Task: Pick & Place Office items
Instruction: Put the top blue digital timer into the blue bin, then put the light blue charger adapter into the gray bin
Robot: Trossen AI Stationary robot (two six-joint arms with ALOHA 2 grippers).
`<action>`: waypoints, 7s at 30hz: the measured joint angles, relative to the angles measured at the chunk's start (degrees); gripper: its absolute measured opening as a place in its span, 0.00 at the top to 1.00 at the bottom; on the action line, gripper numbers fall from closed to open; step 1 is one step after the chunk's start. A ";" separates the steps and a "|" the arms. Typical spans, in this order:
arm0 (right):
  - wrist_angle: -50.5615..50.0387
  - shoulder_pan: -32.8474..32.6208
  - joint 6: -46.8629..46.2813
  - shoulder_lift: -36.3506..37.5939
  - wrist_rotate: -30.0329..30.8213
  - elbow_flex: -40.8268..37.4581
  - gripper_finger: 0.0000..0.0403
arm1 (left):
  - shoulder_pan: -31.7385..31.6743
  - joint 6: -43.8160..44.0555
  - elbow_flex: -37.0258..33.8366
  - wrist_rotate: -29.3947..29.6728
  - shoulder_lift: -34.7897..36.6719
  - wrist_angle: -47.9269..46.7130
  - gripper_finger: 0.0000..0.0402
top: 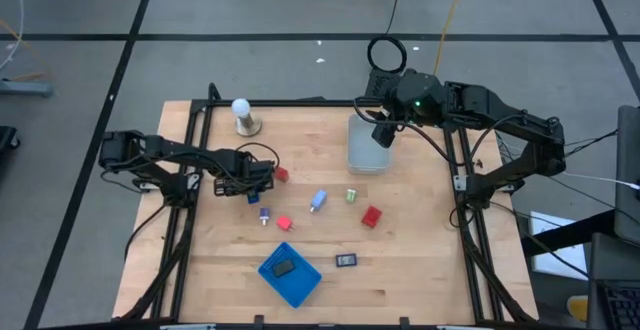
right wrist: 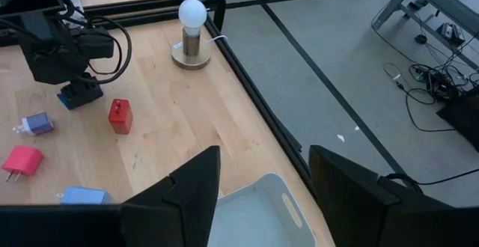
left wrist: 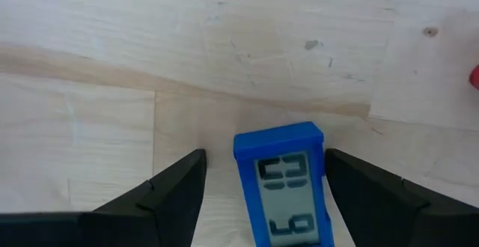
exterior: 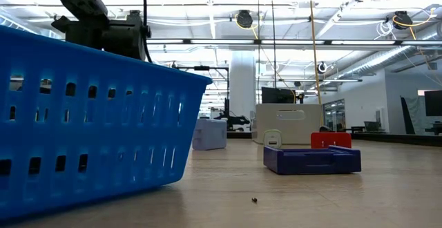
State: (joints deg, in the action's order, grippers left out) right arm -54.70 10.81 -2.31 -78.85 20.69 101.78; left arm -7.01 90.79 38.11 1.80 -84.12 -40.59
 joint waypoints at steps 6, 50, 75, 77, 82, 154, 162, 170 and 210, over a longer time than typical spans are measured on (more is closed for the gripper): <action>0.02 -0.01 0.00 0.00 0.00 0.00 0.51 | 0.01 2.37 0.00 -0.27 -0.06 0.00 0.32; 0.42 -0.01 0.02 -0.01 0.09 0.00 0.51 | 2.69 -3.45 3.44 -4.98 -0.44 2.70 0.66; -4.80 0.00 -4.51 -0.02 0.23 0.00 0.51 | 3.16 -33.08 24.97 -9.76 -0.26 -12.53 0.66; -5.31 0.00 -4.54 -0.02 0.38 0.00 0.51 | 3.76 -36.30 29.01 -9.51 -0.24 -15.55 0.66; -6.22 0.00 -6.23 -0.02 0.46 0.00 0.51 | 5.89 -41.73 38.13 -8.81 -0.19 -20.23 0.66; -8.59 -0.02 -9.03 -0.02 -0.02 -6.19 0.51 | 38.13 -10.80 41.88 0.76 -25.09 -7.82 0.66; -8.58 -0.03 -9.03 -0.02 -0.02 -6.19 0.51 | 38.14 -11.14 41.88 1.39 -25.09 -8.84 0.66; -8.57 -0.02 -9.03 -0.02 -0.02 -6.21 0.51 | 38.21 -11.25 41.88 0.75 -25.09 -9.28 0.56; -8.57 -0.09 -10.61 0.02 0.26 -6.21 0.51 | 24.21 -17.60 41.92 0.45 -11.54 -5.80 0.38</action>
State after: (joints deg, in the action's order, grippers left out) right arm -63.26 10.72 -12.92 -78.83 20.95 95.57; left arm 17.20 73.20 80.03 2.25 -95.66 -46.38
